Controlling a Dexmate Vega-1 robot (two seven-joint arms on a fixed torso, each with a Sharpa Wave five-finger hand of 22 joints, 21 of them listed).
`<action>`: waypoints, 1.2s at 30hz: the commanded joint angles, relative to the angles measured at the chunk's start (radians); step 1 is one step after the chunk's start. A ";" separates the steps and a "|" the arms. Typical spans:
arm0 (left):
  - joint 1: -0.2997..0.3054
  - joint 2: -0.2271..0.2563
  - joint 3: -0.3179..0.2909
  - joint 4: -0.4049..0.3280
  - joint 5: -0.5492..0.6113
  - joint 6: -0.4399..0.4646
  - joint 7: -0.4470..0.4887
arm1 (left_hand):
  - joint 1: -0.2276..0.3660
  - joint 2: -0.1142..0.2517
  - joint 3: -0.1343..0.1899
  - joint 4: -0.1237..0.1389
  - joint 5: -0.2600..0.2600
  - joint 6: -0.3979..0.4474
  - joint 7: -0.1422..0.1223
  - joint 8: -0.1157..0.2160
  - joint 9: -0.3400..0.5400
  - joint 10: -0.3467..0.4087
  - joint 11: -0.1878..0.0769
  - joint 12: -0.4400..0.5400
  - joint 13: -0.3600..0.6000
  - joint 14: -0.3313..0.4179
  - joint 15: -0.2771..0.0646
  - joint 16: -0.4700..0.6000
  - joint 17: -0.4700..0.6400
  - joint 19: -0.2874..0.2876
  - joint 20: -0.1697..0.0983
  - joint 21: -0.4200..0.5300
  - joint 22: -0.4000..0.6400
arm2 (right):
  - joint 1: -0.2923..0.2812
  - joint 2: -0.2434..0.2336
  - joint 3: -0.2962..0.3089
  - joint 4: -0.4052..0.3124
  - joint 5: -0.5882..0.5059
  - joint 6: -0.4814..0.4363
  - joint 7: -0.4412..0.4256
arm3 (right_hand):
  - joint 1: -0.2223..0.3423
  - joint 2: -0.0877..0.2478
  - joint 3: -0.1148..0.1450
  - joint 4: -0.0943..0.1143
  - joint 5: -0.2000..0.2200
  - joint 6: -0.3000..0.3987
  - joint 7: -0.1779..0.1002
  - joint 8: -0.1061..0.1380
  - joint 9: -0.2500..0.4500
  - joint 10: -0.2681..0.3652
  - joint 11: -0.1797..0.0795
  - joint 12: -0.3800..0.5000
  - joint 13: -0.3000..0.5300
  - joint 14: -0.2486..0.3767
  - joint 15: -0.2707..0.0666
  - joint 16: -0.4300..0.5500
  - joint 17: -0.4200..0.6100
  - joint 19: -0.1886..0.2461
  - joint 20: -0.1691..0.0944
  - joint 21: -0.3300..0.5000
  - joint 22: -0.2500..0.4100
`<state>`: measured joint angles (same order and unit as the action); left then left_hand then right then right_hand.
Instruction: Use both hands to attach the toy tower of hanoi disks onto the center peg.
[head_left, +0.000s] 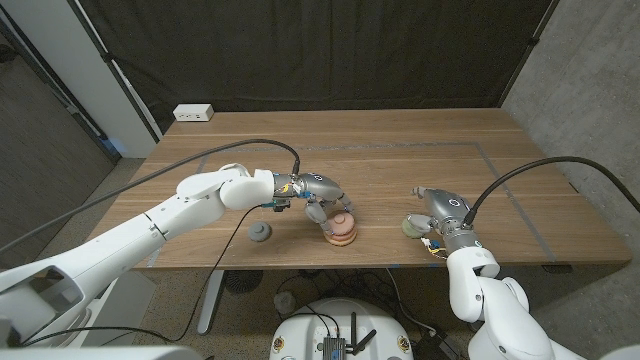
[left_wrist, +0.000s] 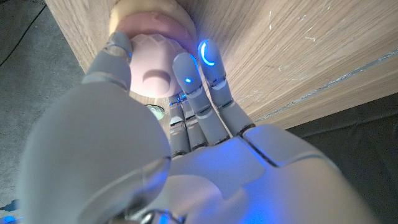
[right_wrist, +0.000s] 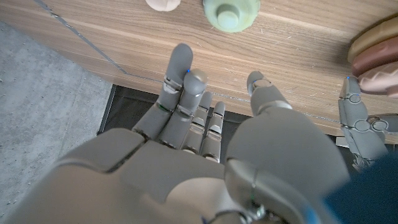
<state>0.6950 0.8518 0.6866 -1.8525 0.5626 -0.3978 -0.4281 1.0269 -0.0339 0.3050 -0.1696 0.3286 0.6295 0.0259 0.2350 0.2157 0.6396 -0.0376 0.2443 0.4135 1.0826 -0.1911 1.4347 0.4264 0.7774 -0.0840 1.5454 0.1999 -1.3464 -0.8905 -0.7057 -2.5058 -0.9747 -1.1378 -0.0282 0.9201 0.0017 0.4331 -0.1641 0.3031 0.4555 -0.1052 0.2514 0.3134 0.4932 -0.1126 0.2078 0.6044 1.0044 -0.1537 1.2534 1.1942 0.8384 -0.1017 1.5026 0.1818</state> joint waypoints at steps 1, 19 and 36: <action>0.005 0.005 -0.003 0.000 0.009 0.013 0.010 | 0.018 0.023 0.011 0.007 0.008 0.039 -0.034 0.005 0.019 0.112 -0.108 0.003 0.053 0.001 -0.029 -0.002 0.002 0.006 -0.126 0.004 0.002 | 0.002 -0.011 -0.003 -0.007 0.012 -0.009 -0.013 | -0.005 0.005 -0.001 0.004 0.008 0.011 0.003 -0.001 0.003 0.007 -0.001 -0.003 0.005 0.006 -0.065 0.001 0.003 -0.001 -0.111 0.002 0.003; -0.004 0.003 0.007 0.001 0.029 0.015 0.002 | 0.008 0.012 0.004 0.010 0.008 0.001 -0.031 -0.016 0.021 0.074 -0.105 -0.021 0.060 -0.004 -0.029 -0.002 0.005 -0.001 -0.124 0.002 0.002 | 0.025 -0.018 -0.019 -0.006 0.027 -0.020 -0.013 | -0.004 0.005 0.000 0.003 0.009 0.012 0.000 -0.002 0.004 0.009 0.000 -0.002 0.006 0.005 -0.065 0.000 0.004 -0.001 -0.111 0.002 0.003; -0.015 0.010 0.006 -0.016 0.063 0.026 -0.008 | -0.044 -0.017 -0.025 0.020 0.005 -0.166 -0.029 -0.054 0.021 -0.119 -0.088 -0.061 0.089 -0.050 -0.029 -0.026 -0.003 -0.046 -0.122 -0.012 -0.001 | 0.047 -0.026 -0.037 -0.007 0.039 -0.033 -0.018 | -0.005 0.004 -0.002 0.004 0.009 0.018 0.001 -0.001 0.004 0.009 -0.002 -0.003 0.007 0.003 -0.065 -0.003 0.001 -0.001 -0.111 0.002 0.003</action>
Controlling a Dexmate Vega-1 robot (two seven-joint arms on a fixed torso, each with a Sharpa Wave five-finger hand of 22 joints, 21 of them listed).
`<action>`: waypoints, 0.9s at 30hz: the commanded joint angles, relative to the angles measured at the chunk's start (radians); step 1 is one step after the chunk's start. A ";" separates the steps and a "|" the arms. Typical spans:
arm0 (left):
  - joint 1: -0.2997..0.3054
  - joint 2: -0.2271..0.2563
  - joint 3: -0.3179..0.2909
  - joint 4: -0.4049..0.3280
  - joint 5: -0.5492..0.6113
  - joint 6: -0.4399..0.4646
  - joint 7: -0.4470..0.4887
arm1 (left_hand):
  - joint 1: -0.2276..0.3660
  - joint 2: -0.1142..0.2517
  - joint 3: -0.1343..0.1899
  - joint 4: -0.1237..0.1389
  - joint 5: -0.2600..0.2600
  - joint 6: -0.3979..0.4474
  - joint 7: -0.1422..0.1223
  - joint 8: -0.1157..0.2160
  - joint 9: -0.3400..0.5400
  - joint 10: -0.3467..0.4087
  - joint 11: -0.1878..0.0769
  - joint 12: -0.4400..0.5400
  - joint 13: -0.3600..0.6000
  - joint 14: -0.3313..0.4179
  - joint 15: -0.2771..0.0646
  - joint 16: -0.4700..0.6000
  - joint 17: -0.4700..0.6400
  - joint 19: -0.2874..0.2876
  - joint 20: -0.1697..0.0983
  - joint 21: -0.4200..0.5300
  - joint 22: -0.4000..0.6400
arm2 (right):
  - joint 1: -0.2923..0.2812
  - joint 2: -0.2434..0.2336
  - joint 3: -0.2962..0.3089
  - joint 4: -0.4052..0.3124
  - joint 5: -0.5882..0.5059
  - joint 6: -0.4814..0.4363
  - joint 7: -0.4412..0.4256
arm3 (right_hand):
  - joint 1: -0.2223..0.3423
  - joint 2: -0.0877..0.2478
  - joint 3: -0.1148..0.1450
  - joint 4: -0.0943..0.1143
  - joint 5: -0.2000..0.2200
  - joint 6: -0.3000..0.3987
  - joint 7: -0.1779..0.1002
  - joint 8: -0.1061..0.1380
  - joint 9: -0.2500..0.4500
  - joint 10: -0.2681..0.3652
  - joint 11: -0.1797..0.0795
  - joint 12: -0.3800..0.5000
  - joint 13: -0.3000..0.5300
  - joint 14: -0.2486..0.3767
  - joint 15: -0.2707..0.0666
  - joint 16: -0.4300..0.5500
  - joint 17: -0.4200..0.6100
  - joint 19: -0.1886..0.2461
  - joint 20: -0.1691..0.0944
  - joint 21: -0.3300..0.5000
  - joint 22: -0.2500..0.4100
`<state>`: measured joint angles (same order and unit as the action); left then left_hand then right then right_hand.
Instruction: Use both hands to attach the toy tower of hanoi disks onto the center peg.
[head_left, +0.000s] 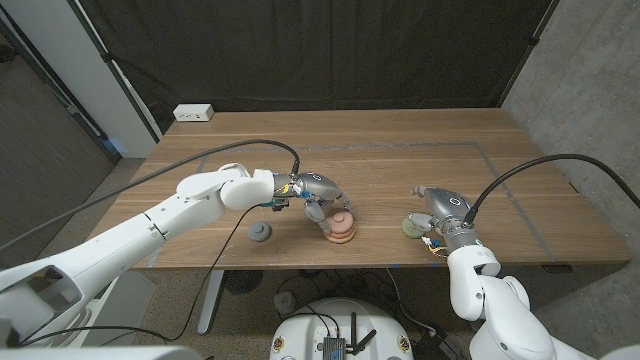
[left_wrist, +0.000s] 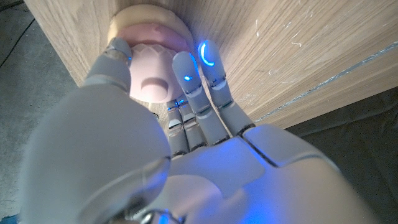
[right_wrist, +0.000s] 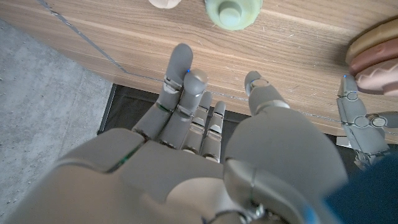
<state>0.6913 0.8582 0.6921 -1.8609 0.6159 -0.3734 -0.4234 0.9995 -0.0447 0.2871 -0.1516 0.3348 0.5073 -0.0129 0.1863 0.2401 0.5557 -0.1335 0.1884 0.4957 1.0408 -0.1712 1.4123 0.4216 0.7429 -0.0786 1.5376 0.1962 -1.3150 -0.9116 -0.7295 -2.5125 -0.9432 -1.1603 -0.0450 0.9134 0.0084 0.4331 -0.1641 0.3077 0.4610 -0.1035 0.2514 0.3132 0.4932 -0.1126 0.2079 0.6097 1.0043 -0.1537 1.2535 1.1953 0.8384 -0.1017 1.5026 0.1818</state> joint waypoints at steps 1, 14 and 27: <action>-0.013 0.004 0.002 -0.007 0.007 0.000 -0.018 | -0.024 -0.007 -0.010 0.005 -0.002 -0.063 0.011 -0.007 -0.004 -0.048 0.008 -0.004 0.008 -0.013 -0.048 -0.006 0.001 -0.015 -0.126 -0.005 0.002 | 0.016 -0.005 -0.014 0.000 0.008 -0.011 -0.003 | 0.001 -0.002 -0.002 0.004 0.004 0.014 -0.001 -0.001 0.005 0.010 -0.002 -0.002 0.002 0.004 -0.065 -0.003 0.001 -0.001 -0.111 0.002 0.003; -0.034 0.006 0.008 -0.013 -0.015 0.018 -0.088 | -0.055 -0.021 -0.025 0.009 -0.007 -0.129 0.019 -0.005 -0.008 -0.133 0.028 -0.007 0.015 -0.026 -0.048 -0.011 0.001 -0.025 -0.125 -0.012 -0.001 | 0.026 -0.011 -0.021 -0.003 0.020 -0.014 -0.016 | 0.000 -0.003 -0.002 0.004 0.005 0.016 -0.003 -0.001 0.005 0.013 -0.003 -0.002 0.003 0.009 -0.065 0.002 0.007 -0.001 -0.110 0.002 0.003; -0.061 -0.001 0.030 -0.021 -0.010 0.048 -0.166 | -0.093 -0.039 -0.043 0.012 -0.019 -0.241 0.037 -0.009 -0.017 -0.244 0.068 -0.009 0.008 -0.067 -0.047 -0.031 -0.007 -0.052 -0.125 -0.032 -0.005 | 0.040 -0.014 -0.038 -0.006 0.020 -0.030 -0.017 | -0.003 -0.002 -0.002 0.005 0.006 0.022 -0.005 0.000 0.005 0.017 -0.003 -0.001 0.004 0.008 -0.065 0.001 0.007 -0.001 -0.111 0.001 0.003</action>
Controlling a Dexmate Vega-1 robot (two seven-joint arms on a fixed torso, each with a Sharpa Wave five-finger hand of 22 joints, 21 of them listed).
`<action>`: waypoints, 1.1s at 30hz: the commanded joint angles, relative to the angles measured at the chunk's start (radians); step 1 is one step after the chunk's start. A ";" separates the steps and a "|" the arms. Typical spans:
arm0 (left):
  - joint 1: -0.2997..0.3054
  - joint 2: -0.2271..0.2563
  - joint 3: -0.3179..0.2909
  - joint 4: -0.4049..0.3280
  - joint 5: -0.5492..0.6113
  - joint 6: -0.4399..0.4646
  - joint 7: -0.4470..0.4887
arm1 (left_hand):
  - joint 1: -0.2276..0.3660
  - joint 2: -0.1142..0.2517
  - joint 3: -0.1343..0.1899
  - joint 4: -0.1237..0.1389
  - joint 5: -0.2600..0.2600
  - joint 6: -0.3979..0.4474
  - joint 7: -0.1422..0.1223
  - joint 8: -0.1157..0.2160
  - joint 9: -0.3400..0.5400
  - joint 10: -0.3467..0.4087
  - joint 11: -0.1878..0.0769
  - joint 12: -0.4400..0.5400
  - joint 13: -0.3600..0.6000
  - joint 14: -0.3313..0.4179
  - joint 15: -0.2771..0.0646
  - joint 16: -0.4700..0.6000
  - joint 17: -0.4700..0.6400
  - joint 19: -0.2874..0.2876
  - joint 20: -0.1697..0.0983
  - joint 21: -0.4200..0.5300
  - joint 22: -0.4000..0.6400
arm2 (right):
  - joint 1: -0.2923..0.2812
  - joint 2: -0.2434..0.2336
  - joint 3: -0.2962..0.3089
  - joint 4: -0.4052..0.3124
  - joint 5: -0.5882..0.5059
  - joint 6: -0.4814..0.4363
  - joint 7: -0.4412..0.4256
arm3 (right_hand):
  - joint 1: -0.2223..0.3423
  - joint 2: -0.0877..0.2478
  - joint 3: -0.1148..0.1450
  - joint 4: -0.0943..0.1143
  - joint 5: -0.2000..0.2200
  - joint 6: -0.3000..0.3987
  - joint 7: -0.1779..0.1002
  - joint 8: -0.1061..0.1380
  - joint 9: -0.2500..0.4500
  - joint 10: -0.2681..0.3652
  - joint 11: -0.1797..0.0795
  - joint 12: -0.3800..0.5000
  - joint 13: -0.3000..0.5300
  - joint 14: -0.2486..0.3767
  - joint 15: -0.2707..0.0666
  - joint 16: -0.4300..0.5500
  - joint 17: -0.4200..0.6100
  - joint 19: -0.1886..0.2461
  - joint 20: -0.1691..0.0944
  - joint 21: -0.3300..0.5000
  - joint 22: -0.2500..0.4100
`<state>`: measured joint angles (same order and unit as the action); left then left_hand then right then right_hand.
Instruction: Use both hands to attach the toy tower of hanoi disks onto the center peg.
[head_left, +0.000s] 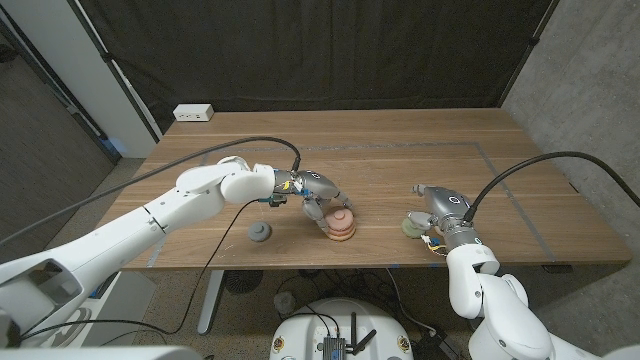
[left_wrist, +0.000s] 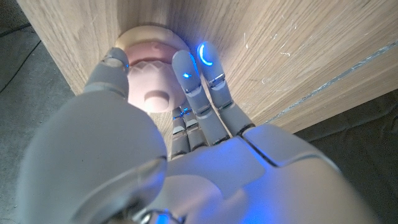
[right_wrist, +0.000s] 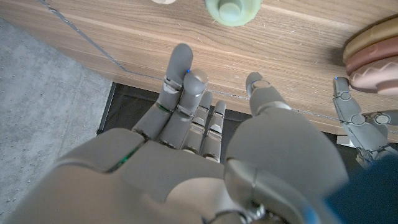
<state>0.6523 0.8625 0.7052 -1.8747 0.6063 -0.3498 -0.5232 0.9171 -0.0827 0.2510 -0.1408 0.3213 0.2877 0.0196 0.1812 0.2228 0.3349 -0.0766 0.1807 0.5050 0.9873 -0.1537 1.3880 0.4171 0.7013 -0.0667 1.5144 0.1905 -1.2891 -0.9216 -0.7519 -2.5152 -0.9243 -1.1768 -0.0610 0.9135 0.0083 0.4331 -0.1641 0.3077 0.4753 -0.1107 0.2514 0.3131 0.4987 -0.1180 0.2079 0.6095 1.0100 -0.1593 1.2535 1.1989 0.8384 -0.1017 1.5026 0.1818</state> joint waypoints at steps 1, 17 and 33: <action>-0.021 -0.005 0.016 -0.007 0.000 0.024 -0.062 | -0.012 -0.001 -0.008 0.001 -0.005 -0.024 0.005 -0.003 0.000 -0.027 0.014 -0.001 -0.001 -0.016 -0.065 -0.008 -0.003 -0.011 -0.137 -0.009 0.001 | 0.014 -0.005 -0.016 -0.003 0.003 -0.014 -0.002 | -0.003 -0.002 -0.002 0.005 0.006 0.009 0.002 0.000 0.006 0.011 0.002 -0.001 0.004 0.004 -0.060 0.002 0.005 -0.001 -0.111 0.001 0.003; 0.007 0.021 -0.016 -0.034 0.002 0.053 -0.021 | -0.011 0.004 -0.006 -0.003 -0.007 -0.041 0.008 0.003 -0.003 -0.036 0.017 0.008 -0.004 -0.026 -0.065 -0.009 -0.001 -0.016 -0.139 -0.010 0.003 | 0.024 -0.011 -0.023 -0.005 0.013 -0.018 -0.013 | -0.005 -0.002 -0.002 0.004 0.007 0.015 0.003 0.001 0.006 0.016 0.000 -0.001 0.003 0.001 -0.060 0.000 0.002 -0.001 -0.111 0.001 0.003; 0.098 0.092 -0.100 -0.105 -0.039 0.139 0.048 | -0.001 0.022 0.003 -0.007 -0.008 -0.016 0.009 0.021 -0.006 -0.011 0.009 0.026 -0.008 -0.029 -0.066 -0.006 0.006 -0.020 -0.139 -0.006 0.006 | 0.028 -0.032 -0.003 -0.006 0.054 0.017 -0.027 | -0.005 -0.002 -0.001 0.004 0.008 0.016 0.002 0.000 0.006 0.016 0.002 -0.003 0.003 0.003 -0.059 0.004 0.007 -0.001 -0.111 0.001 0.003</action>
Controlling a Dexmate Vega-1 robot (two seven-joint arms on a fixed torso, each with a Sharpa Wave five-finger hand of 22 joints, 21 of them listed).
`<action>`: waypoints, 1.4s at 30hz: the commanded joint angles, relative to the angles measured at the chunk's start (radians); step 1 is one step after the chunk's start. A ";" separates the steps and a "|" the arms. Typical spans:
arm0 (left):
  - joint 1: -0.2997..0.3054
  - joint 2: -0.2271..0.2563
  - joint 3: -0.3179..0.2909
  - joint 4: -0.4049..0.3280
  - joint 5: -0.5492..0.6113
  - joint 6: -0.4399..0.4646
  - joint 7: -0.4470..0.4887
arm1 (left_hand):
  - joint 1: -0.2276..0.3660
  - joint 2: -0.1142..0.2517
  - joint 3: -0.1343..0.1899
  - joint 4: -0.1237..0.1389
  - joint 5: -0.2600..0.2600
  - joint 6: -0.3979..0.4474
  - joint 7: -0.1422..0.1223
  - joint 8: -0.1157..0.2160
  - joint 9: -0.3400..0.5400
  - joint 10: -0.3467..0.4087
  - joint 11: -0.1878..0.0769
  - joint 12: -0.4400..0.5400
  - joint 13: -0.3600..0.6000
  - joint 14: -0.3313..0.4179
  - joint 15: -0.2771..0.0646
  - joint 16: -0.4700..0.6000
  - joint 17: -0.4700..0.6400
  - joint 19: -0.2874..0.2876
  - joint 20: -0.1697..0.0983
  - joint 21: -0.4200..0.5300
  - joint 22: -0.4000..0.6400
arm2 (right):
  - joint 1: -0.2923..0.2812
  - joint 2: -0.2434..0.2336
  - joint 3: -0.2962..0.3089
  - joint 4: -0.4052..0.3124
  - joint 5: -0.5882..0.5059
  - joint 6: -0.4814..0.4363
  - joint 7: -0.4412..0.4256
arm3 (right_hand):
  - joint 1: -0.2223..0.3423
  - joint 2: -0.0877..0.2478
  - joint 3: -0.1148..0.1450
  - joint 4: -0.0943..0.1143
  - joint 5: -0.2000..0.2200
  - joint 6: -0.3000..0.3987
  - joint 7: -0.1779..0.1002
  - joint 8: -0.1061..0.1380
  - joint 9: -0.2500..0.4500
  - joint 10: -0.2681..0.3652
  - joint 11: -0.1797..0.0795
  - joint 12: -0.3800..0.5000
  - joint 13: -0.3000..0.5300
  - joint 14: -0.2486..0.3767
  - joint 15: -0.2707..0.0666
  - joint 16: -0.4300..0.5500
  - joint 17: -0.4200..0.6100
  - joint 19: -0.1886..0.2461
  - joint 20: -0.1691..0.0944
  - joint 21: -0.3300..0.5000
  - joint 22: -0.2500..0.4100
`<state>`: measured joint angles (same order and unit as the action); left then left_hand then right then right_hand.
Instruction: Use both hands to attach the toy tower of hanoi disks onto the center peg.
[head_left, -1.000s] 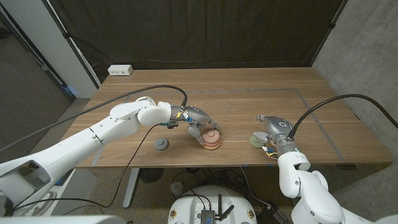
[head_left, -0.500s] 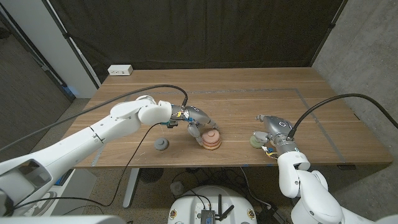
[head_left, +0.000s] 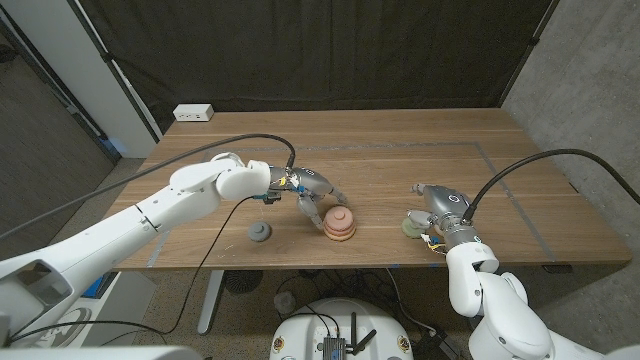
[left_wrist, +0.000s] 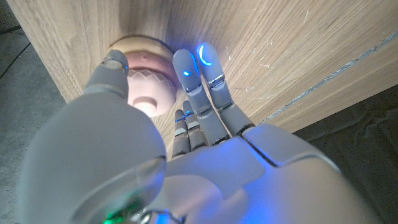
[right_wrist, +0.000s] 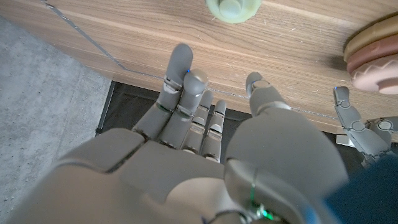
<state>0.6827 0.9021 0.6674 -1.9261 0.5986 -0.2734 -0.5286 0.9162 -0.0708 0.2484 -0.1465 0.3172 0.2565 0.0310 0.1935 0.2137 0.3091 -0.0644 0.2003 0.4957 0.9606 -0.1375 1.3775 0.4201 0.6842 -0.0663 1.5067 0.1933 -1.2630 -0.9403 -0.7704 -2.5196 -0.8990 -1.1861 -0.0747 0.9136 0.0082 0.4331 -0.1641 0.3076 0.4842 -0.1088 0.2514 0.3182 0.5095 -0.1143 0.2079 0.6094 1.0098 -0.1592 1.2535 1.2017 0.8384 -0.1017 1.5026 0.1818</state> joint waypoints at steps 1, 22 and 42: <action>0.077 0.058 -0.070 -0.060 -0.036 0.069 0.062 | 0.000 0.011 0.005 -0.001 -0.004 0.016 -0.001 0.009 0.003 0.015 -0.004 0.007 0.001 -0.002 -0.082 0.005 0.004 -0.002 -0.139 0.002 0.003 | 0.001 -0.015 0.018 -0.002 0.032 0.028 -0.014 | -0.005 -0.002 -0.001 0.004 0.009 0.007 0.001 0.000 0.001 0.001 -0.003 -0.005 0.003 -0.003 -0.060 -0.003 -0.002 -0.001 -0.111 0.000 0.003; 0.316 0.167 -0.227 -0.146 -0.138 0.223 0.300 | 0.012 0.039 0.020 -0.006 0.000 0.108 -0.019 0.036 0.000 0.105 -0.037 0.036 -0.005 0.017 -0.082 0.016 0.013 0.005 -0.139 0.012 0.005 | -0.028 -0.065 0.091 -0.009 0.150 0.102 -0.054 | -0.005 -0.005 -0.002 0.003 0.009 0.004 0.007 -0.002 0.002 -0.007 0.001 -0.007 0.004 -0.002 -0.060 0.000 0.000 -0.002 -0.111 0.000 0.003; 0.546 0.231 -0.380 -0.224 -0.241 0.394 0.514 | 0.031 0.055 0.034 -0.013 0.007 0.175 -0.031 0.050 0.001 0.166 -0.057 0.051 -0.007 0.038 -0.082 0.026 0.019 0.016 -0.140 0.020 0.005 | -0.034 -0.075 0.100 -0.001 0.207 0.121 -0.105 | -0.005 -0.006 -0.001 0.002 0.010 0.006 0.014 -0.002 0.003 -0.008 -0.013 -0.008 0.002 0.002 -0.060 0.005 0.005 -0.002 -0.111 -0.001 0.003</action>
<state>1.1167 1.0993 0.3617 -2.1100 0.4109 0.0201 -0.1145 0.9439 -0.0274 0.2735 -0.1574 0.3172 0.4163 0.0007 0.2336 0.2139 0.4618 -0.1226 0.2408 0.4866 0.9863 -0.1518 1.3932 0.4339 0.6919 -0.0661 1.5202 0.1930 -1.2935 -1.0074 -0.6774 -2.5261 -0.7223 -1.0780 -0.1539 0.9136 0.0082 0.4331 -0.1641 0.3076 0.4896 -0.1032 0.2515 0.3180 0.5002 -0.1238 0.2034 0.6093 1.0098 -0.1591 1.2535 1.2014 0.8384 -0.1017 1.5026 0.1818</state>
